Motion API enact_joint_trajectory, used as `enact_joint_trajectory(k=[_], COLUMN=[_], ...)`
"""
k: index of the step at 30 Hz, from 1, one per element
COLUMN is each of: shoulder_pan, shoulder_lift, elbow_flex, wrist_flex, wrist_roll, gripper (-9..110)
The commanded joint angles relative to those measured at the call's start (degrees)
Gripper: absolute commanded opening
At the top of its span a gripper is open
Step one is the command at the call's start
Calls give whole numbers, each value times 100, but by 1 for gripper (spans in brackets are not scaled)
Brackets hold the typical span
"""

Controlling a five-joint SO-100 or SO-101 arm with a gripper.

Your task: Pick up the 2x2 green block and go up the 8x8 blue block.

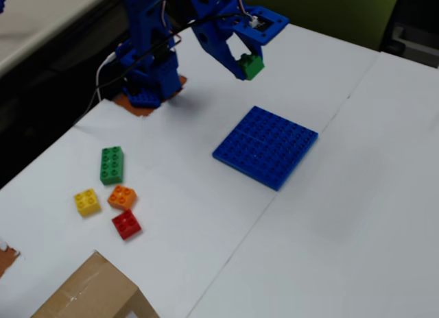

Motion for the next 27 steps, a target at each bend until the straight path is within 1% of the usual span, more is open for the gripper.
enact_joint_trajectory(k=[1, 7, 15, 27], shoulder_pan=[-193, -387, -501, -519], shoulder_lift=[-360, -984, -1485, -1687], elbow_flex=[-563, -870, -1046, -932], wrist_flex=[220, 220, 229, 237], wrist_roll=[-149, -404, -501, -747], gripper=[0, 0, 0, 0])
